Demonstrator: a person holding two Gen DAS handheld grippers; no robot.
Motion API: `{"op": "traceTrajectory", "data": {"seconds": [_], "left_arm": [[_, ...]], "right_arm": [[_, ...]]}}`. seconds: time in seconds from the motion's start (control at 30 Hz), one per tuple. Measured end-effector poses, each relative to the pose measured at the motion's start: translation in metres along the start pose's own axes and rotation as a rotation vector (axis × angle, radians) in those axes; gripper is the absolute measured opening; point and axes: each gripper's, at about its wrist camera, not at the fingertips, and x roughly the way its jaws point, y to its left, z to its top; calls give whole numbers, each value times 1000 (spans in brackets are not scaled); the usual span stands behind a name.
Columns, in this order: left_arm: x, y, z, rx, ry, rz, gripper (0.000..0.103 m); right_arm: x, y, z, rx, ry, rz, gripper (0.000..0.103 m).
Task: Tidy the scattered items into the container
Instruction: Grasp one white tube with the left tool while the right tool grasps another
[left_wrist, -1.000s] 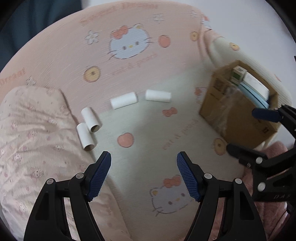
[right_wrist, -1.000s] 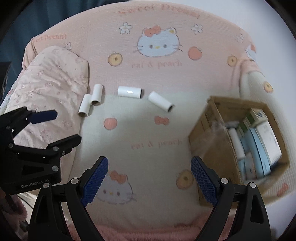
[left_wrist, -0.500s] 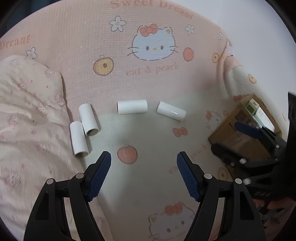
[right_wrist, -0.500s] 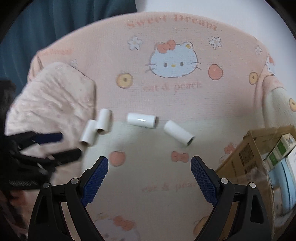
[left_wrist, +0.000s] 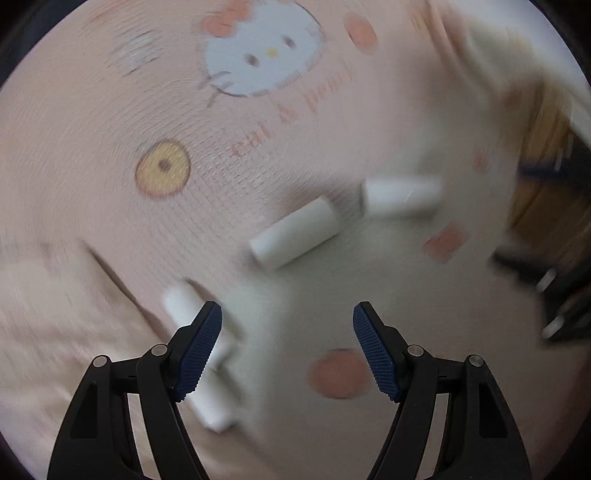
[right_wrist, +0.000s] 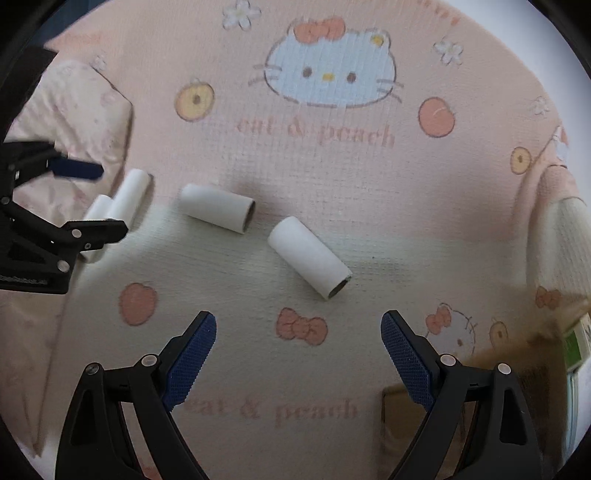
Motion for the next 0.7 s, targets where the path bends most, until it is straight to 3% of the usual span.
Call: {"op": "traceTrajectory", "data": {"seconds": [0.07, 0.13, 0.3, 0.43, 0.57, 0.7], "left_arm": [[13, -10, 7, 158, -26, 45, 77], [30, -14, 14, 253, -28, 49, 77], [59, -7, 30, 294, -9, 8, 77], [84, -13, 39, 415, 6, 49, 77], [116, -26, 39, 594, 63, 92, 77], [140, -28, 45, 618, 124, 74, 77]], "right_arm": [[19, 0, 8, -25, 41, -16, 90], [35, -1, 15, -41, 97, -32, 90], [56, 1, 32, -99, 92, -22, 90], [86, 0, 40, -152, 140, -72, 90], [103, -8, 47, -143, 153, -28, 90], [118, -15, 48, -131, 198, 28, 90]]}}
